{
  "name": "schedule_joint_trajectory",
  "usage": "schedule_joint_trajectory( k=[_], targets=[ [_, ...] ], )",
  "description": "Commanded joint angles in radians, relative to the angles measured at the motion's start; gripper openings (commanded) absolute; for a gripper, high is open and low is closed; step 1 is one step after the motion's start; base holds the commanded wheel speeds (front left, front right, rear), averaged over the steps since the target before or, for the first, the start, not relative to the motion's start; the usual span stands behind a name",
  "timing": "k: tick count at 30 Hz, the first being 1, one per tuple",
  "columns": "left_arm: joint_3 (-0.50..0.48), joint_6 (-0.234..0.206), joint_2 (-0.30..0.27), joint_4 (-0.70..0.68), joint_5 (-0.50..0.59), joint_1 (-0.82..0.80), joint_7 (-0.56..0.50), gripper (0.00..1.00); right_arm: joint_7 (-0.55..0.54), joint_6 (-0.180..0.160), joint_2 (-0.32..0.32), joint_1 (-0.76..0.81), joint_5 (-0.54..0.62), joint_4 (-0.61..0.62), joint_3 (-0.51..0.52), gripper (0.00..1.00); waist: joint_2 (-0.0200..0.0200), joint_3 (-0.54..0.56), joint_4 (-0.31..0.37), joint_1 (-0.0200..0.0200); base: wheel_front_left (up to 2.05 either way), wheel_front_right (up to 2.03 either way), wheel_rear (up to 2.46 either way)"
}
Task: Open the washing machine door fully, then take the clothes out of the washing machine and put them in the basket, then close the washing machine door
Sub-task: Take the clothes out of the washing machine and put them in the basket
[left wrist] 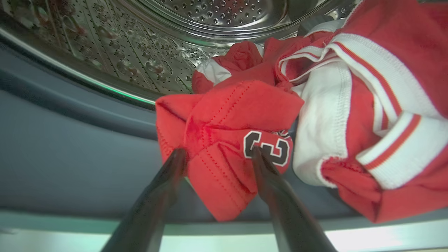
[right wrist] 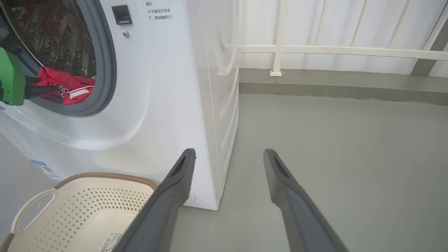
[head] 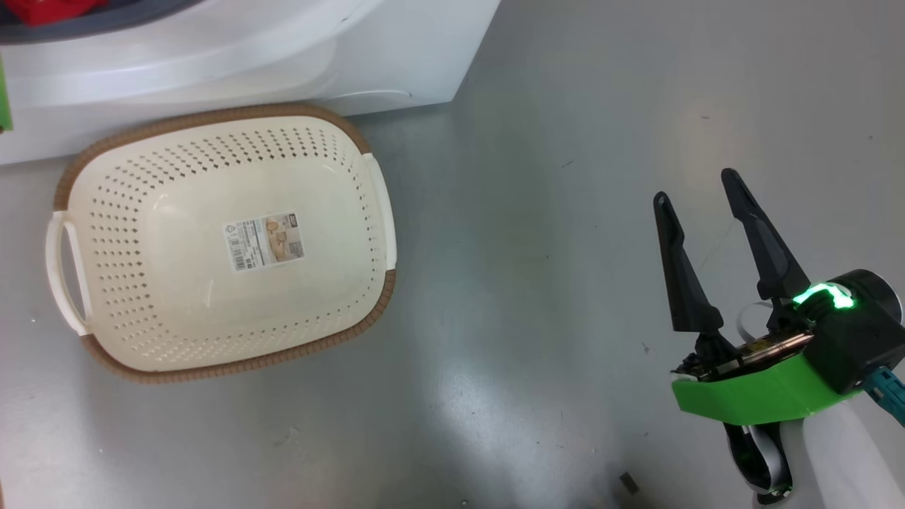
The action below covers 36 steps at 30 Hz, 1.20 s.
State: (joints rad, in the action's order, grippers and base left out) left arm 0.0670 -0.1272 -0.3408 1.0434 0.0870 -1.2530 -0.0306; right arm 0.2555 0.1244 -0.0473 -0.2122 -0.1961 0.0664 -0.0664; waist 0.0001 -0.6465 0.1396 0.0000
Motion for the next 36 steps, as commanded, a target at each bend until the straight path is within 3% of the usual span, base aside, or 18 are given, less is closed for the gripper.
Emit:
schedule_joint_trajectory(
  k=[1, 11, 12, 13, 26, 36],
  targets=[
    [0.001, -0.013, -0.066, -0.008, 0.022, -0.015, -0.003, 1.0, 0.006, 0.006, -0.003, -0.002, -0.016, 0.02, -0.025, 1.0, -0.0001, -0.002, 0.003, 0.0, 0.0, 0.0, 0.0],
    [0.035, -0.015, -0.076, 0.053, 0.033, -0.035, 0.004, 1.0, 0.006, 0.006, -0.003, -0.007, -0.025, 0.022, -0.027, 1.0, -0.0001, -0.013, 0.011, 0.0, 0.0, 0.0, 0.0],
    [0.038, -0.013, -0.076, 0.057, 0.032, -0.038, 0.007, 0.81, 0.006, 0.006, -0.003, -0.008, -0.026, 0.022, -0.028, 1.0, -0.0001, -0.014, 0.011, 0.0, 0.0, 0.0, 0.0],
    [0.039, -0.008, -0.076, 0.062, 0.03, -0.041, 0.009, 0.0, 0.006, 0.006, -0.003, -0.009, -0.027, 0.021, -0.028, 1.0, -0.0001, -0.014, 0.011, 0.0, 0.0, 0.0, 0.0],
    [0.015, 0.044, -0.039, 0.054, -0.057, -0.041, 0.158, 0.0, 0.006, 0.006, -0.003, -0.012, -0.036, 0.016, -0.019, 1.0, -0.0001, -0.011, -0.001, 0.0, 0.0, 0.0, 0.0],
    [-0.042, 0.099, -0.009, -0.061, -0.161, 0.039, 0.284, 0.0, 0.006, 0.006, -0.003, -0.012, -0.039, 0.012, -0.012, 1.0, -0.0001, 0.004, -0.023, 0.0, 0.0, 0.0, 0.0]
  ],
)
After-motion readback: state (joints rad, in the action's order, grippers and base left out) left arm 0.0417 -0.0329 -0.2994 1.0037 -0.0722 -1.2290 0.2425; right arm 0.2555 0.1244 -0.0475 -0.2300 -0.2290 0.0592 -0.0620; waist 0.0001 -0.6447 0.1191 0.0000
